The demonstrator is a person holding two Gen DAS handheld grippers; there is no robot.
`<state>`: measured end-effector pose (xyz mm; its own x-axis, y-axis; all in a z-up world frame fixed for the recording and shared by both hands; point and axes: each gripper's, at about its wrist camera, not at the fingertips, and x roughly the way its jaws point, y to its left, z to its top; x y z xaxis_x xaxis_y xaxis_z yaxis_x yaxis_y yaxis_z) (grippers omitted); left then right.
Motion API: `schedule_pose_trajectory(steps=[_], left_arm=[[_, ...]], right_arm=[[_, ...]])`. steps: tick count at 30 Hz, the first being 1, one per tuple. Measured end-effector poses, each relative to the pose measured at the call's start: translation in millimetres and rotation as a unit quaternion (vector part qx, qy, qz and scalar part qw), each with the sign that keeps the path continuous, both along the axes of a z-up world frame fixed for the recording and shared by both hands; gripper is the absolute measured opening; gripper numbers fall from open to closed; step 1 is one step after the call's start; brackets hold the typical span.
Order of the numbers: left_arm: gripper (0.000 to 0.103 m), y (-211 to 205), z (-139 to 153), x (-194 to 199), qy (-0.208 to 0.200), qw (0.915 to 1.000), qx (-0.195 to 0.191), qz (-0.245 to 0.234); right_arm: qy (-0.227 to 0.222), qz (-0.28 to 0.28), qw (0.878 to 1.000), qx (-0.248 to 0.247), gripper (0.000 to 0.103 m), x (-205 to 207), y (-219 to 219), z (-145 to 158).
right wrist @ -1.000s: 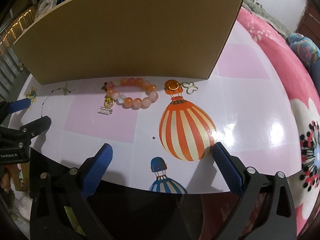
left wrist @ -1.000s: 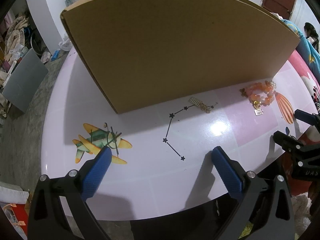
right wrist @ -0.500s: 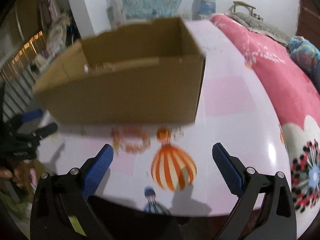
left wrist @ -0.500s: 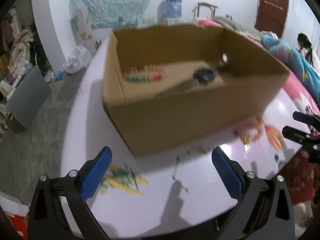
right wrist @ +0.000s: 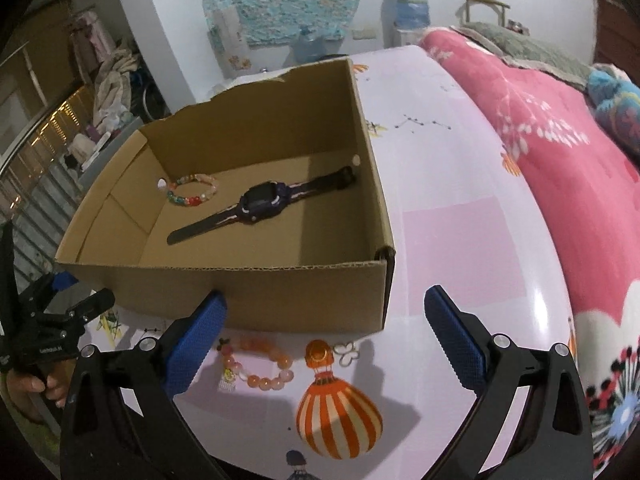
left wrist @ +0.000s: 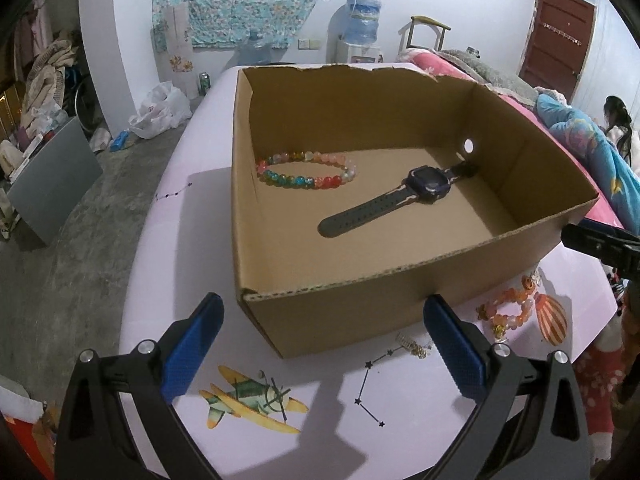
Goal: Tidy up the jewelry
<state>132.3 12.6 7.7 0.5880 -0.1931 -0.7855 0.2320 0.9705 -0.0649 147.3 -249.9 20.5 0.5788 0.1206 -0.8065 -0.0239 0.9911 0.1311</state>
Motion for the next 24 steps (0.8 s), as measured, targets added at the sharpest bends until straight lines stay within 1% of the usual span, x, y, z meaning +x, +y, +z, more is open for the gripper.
schedule_pose_trajectory(steps=[2, 5, 7, 9, 12, 13, 15, 16, 17, 19, 22, 24], left_arm=[[0.099, 2.0, 0.5, 3.6, -0.009, 0.9998, 0.007, 0.014], [0.099, 6.3, 0.3, 15.6, -0.006, 0.9997, -0.003, 0.022], [0.099, 7.7, -1.8, 22.5, -0.007, 0.9996, -0.003, 0.027], [0.099, 9.4, -1.3, 23.1, -0.005, 0.9995, -0.005, 0.029], [0.099, 12.8, 1.0, 8.2, -0.009, 0.9997, -0.017, 0.017], [0.099, 13.7, -0.3, 4.0, -0.006, 0.9998, -0.017, 0.011], [0.099, 13.3, -6.4, -5.9, 0.007, 0.9999, -0.016, -0.002], [0.099, 12.5, -11.7, -13.8, 0.017, 0.9997, -0.013, -0.009], [0.099, 10.8, -17.4, -21.3, 0.028, 0.9994, -0.010, -0.016], [0.099, 5.7, -28.0, -32.3, 0.046, 0.9986, -0.002, -0.028], [0.099, -1.8, -43.4, -43.8, 0.061, 0.9973, 0.012, -0.038], [0.099, -8.0, -52.5, -46.4, 0.065, 0.9966, 0.031, -0.041]], right_arm=[[-0.005, -0.013, 1.000, 0.004, 0.095, 3.7, -3.6, 1.0], [-0.010, -0.017, 0.999, 0.031, 0.095, 11.5, -6.6, 2.9], [-0.013, -0.017, 0.999, 0.024, 0.095, 17.0, -4.6, 4.6], [-0.024, -0.018, 1.000, 0.007, 0.095, 13.7, -4.2, 10.6], [-0.030, -0.011, 0.999, -0.020, 0.095, -3.3, -7.7, 16.7], [-0.026, -0.009, 0.999, -0.027, 0.095, -7.2, -8.8, 15.2], [-0.002, -0.003, 0.999, -0.048, 0.095, -20.8, -7.9, 4.9], [0.011, 0.000, 0.998, -0.054, 0.095, -28.7, -5.8, -1.1], [0.034, 0.007, 0.998, -0.057, 0.095, -39.0, -2.8, -11.9], [0.062, 0.012, 0.996, -0.059, 0.095, -52.7, 1.9, -26.8], [0.084, 0.009, 0.994, -0.067, 0.095, -62.9, 7.9, -42.9], [0.096, 0.001, 0.992, -0.079, 0.095, -64.8, 10.9, -52.9]])
